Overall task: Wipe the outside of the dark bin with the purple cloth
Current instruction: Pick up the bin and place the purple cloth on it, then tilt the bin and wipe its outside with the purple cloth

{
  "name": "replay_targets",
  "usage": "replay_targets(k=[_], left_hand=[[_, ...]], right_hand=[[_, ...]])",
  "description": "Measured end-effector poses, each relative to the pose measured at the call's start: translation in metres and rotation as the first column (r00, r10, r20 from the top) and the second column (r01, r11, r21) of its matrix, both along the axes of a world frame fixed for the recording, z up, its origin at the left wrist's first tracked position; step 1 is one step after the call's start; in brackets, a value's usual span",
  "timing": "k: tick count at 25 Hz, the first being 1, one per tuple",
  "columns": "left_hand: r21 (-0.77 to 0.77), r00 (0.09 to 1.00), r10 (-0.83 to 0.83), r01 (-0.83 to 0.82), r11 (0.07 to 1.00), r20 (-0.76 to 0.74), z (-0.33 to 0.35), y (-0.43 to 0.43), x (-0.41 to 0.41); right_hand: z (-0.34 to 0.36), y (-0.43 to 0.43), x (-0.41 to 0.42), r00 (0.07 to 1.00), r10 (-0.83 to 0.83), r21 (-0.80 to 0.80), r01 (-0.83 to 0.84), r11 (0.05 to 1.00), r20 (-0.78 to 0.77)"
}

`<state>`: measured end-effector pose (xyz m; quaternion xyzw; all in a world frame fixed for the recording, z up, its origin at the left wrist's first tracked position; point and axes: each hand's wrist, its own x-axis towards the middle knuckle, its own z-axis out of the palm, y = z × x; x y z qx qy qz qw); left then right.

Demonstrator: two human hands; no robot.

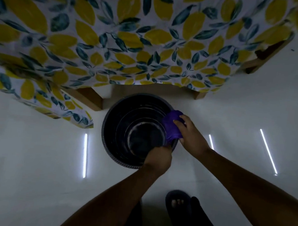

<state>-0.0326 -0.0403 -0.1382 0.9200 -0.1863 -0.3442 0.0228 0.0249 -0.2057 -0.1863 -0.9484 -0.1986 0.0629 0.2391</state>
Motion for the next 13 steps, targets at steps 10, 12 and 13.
replay_targets(k=[10, 12, 13], left_hand=[[-0.497, 0.884, 0.413, -0.263, 0.827, 0.219, 0.053, 0.084, 0.054], [-0.573, 0.857, 0.501, -0.351, 0.741, 0.122, 0.04, 0.092, 0.054], [-0.599, 0.828, 0.558, -0.422, 0.681, 0.052, 0.036, 0.094, 0.055]], right_hand=[[0.082, 0.025, 0.066, 0.986, 0.05, 0.126, -0.07, 0.99, 0.16], [0.082, 0.022, 0.059, 0.989, 0.025, 0.139, -0.045, 0.989, 0.147], [0.078, 0.019, 0.054, 0.988, 0.017, 0.137, -0.038, 0.99, 0.151]])
